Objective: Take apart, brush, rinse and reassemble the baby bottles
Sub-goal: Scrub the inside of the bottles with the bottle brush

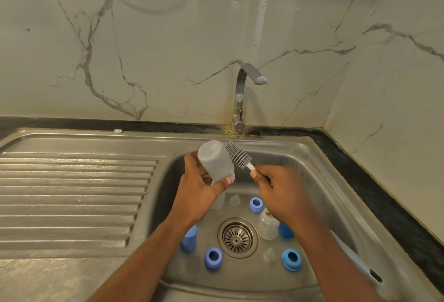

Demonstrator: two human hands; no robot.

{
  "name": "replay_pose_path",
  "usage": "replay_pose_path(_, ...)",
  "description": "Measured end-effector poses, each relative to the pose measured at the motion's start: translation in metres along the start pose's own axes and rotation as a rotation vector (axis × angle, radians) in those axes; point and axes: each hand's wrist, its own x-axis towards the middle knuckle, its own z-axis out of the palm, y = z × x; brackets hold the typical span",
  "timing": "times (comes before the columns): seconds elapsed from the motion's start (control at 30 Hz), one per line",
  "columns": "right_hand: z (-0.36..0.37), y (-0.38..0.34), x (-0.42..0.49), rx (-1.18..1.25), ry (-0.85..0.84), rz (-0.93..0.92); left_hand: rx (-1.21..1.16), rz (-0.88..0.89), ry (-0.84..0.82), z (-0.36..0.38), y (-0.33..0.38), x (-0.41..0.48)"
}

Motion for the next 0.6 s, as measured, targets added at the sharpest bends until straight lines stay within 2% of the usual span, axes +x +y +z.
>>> replay_pose_path(0.07, 0.002, -0.001, -0.001, -0.01, -0.023, -0.009, -0.023, 0.008, -0.022, 0.001, -0.004, 0.001)
replay_pose_path(0.17, 0.004, 0.0, -0.001, -0.066, -0.026, 0.015, 0.059, 0.004, 0.03, 0.001, -0.004, 0.004)
replay_pose_path(0.33, -0.002, -0.001, -0.002, -0.017, 0.127, -0.11, 0.286, 0.056, 0.101, -0.004, -0.013, 0.009)
replay_pose_path(0.47, 0.011, -0.01, -0.008, -0.085, -0.008, -0.205, 0.324, 0.079, 0.153, -0.007, -0.015, 0.009)
replay_pose_path(0.6, 0.014, -0.005, -0.002, -0.094, 0.034, -0.092, 0.409, 0.154, 0.089, -0.003, -0.011, 0.004)
